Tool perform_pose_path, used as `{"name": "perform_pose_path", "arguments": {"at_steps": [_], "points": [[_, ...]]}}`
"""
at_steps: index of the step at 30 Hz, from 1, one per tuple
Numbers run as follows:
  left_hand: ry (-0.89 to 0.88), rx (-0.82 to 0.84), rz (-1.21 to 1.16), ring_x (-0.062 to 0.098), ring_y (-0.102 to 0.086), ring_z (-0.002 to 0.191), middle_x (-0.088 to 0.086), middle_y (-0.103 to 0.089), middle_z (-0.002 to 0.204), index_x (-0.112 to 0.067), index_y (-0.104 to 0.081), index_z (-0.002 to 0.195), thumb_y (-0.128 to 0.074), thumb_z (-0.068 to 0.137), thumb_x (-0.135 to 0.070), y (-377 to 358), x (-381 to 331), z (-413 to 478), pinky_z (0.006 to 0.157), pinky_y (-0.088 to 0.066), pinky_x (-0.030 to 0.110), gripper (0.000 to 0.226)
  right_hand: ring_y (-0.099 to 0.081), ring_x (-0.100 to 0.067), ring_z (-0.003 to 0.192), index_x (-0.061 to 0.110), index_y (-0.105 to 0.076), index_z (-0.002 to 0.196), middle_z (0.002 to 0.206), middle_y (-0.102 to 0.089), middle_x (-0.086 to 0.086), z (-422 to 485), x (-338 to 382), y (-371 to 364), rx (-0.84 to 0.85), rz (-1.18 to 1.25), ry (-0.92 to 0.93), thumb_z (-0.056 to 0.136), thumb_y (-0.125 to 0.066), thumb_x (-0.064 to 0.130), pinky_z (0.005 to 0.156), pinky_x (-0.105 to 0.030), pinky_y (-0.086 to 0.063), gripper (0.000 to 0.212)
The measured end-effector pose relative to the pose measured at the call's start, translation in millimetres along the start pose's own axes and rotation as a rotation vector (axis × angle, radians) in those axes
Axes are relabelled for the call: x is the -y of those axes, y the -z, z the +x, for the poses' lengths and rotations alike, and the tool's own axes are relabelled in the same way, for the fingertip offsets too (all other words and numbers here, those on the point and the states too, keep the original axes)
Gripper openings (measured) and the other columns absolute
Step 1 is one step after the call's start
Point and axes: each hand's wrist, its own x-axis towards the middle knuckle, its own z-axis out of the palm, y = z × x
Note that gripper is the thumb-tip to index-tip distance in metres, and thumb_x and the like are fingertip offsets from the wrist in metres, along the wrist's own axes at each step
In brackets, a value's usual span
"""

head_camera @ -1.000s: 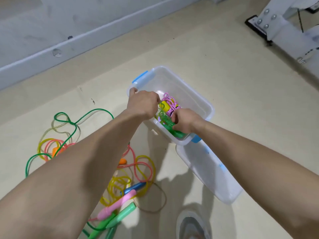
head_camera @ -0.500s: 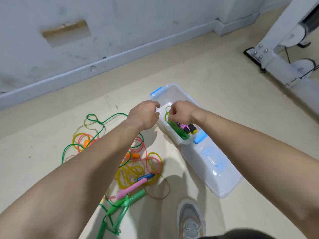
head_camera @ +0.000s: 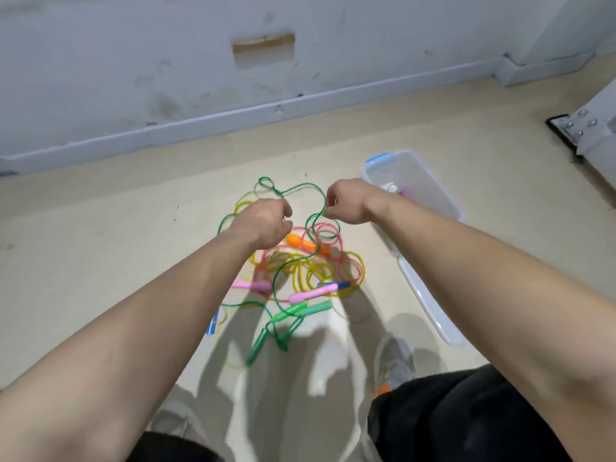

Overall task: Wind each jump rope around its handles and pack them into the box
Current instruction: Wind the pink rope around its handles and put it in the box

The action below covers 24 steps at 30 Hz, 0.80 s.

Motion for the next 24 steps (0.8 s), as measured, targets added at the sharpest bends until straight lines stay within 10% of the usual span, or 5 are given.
{"name": "perform_pose_path", "arguments": {"at_steps": [12,24], "points": [[0.175,0.308,-0.191,0.023,-0.058,0.103,0.004,-0.061,0.122,-0.019,-0.059,0.122,-0.059,0.097,-0.031,-159,74,-33,0.091,-0.050,0.038,0.027,-0.065,-0.030,0.104,0.018,-0.073,0.102,0.107,-0.072,-0.008,23,-23,-202,0.331,0.067,-0.084,0.090,-0.066,0.031,0.090,-0.037,-0.053,0.019],[0.143,0.339,-0.288,0.030,-0.064,0.108,0.007,-0.068,0.116,-0.016,-0.062,0.121,-0.057,0.094,-0.016,-239,60,10,0.088,-0.051,0.040,0.028,-0.056,-0.032,0.107,0.026,-0.063,0.118,0.114,-0.059,-0.002,46,-31,-289,0.116,0.098,-0.030,0.090,-0.059,0.019,0.071,-0.036,-0.044,0.029]]}}
